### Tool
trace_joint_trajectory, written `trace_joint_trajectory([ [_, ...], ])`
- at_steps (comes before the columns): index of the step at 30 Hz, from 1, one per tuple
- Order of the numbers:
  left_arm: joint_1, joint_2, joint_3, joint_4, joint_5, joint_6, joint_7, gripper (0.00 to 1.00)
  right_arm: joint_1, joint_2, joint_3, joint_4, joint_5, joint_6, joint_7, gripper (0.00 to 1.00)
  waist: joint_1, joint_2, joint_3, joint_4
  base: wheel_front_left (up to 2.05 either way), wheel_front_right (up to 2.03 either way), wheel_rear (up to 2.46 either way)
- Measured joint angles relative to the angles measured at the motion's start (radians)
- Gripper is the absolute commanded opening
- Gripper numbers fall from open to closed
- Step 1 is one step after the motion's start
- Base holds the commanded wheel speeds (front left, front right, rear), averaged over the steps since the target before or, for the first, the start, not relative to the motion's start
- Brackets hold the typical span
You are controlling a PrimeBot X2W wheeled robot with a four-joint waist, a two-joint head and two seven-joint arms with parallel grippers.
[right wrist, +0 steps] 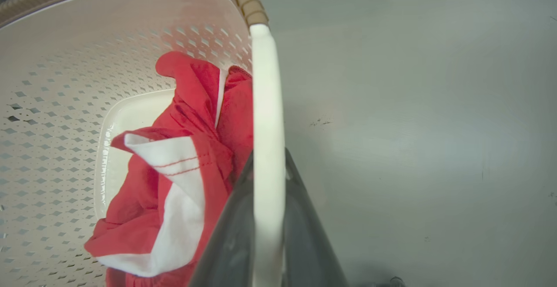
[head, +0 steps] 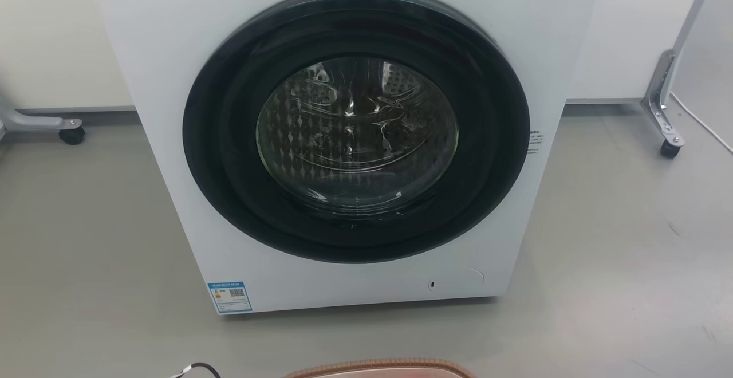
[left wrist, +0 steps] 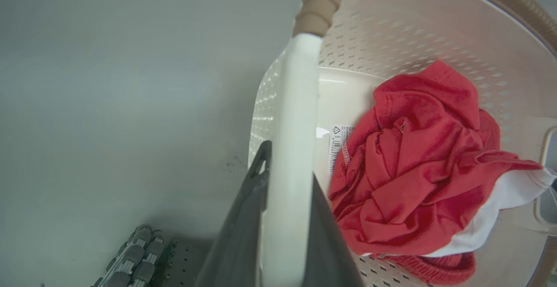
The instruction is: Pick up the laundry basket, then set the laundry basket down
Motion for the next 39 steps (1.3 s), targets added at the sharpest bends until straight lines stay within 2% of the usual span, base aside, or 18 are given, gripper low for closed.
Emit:
trace_joint_trajectory([
  [39,0.021,0.012,-0.093,-0.044,-0.111,0.043,0.023,0.0,0.024,-0.011,0.03,-0.028,0.073,0.0,0.043,0.0,0.0,0.0,-0.016,0.0,0.0,0.0,0.0],
])
